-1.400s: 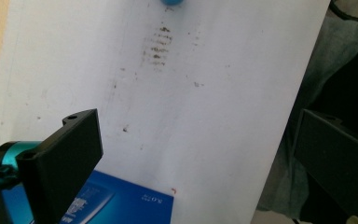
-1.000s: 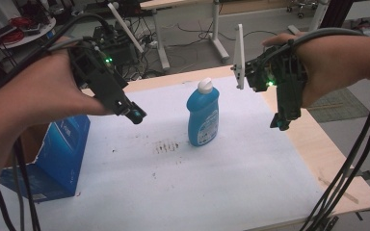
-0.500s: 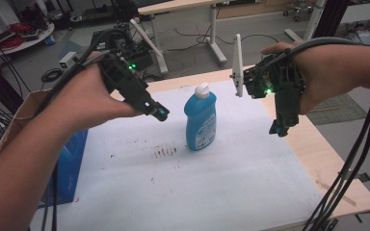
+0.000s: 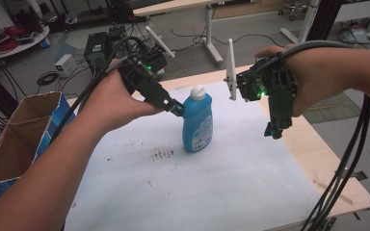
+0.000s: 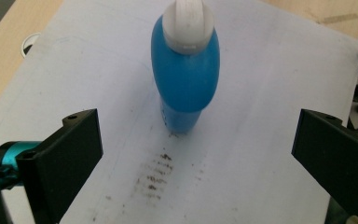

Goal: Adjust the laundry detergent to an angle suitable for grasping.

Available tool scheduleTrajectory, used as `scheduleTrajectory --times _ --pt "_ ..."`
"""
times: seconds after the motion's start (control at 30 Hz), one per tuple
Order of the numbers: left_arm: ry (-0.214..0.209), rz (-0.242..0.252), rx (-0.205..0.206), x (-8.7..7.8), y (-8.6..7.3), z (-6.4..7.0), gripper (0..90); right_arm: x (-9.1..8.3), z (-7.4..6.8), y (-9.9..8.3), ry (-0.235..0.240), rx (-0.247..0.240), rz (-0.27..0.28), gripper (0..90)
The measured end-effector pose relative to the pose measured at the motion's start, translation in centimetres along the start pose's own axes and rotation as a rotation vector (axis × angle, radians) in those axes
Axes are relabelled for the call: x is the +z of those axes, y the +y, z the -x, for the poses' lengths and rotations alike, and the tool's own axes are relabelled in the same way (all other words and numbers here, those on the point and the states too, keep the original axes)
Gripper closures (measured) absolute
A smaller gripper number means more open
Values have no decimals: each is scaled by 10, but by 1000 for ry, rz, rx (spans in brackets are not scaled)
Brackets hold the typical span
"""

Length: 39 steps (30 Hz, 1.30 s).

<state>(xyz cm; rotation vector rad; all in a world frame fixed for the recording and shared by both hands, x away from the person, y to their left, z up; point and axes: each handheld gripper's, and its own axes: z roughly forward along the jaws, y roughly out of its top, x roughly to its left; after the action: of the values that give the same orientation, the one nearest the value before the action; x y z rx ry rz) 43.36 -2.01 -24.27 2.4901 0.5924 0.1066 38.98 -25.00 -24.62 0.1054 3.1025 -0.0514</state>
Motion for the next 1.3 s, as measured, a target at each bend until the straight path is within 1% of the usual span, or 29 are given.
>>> scheduleTrajectory --times 0.03,0.07,0.1,0.2,0.3,0.33,0.4,0.43,0.5,0.53,0.7,0.9,1.03,1.07,1.2,1.23,1.3 --pt "7 11 -1 2 1 0 17 0 0 0 1 4 -2 26" --pt "19 26 -6 4 3 -1 17 0 0 1 2 -1 1 26" --pt "21 37 -14 5 4 -1 17 0 0 1 1 -4 2 26" --pt "4 56 -30 12 7 -2 17 0 -1 -1 0 -7 4 26" --pt "3 39 -26 20 9 -1 17 0 -1 -3 2 2 7 26" --pt "-1 32 -24 27 11 -1 17 1 -1 -6 1 5 10 26" --pt "-2 32 -24 30 12 0 17 2 -1 -9 6 10 9 26" --pt "-7 28 -23 37 14 0 17 3 -1 -11 7 10 11 26" --pt "-8 24 -24 39 15 0 17 3 -1 -12 8 18 9 26" --pt "-5 23 -27 42 15 0 17 4 -2 -15 9 28 15 26" --pt "9 29 -27 56 19 2 17 5 -1 -19 11 32 15 26" --pt "8 35 -22 71 24 6 17 6 -1 -21 11 25 17 26" --pt "24 34 -11 80 25 8 17 7 -1 -21 12 28 15 26" --pt "25 35 -13 81 26 8 17 7 -1 -21 13 28 13 26" --pt "53 34 -22 88 26 7 17 7 -1 -21 14 31 13 26" --pt "53 34 -22 88 26 7 17 7 -1 -21 14 31 13 26" --pt "70 20 -21 91 26 6 17 7 -1 -21 14 31 14 26"
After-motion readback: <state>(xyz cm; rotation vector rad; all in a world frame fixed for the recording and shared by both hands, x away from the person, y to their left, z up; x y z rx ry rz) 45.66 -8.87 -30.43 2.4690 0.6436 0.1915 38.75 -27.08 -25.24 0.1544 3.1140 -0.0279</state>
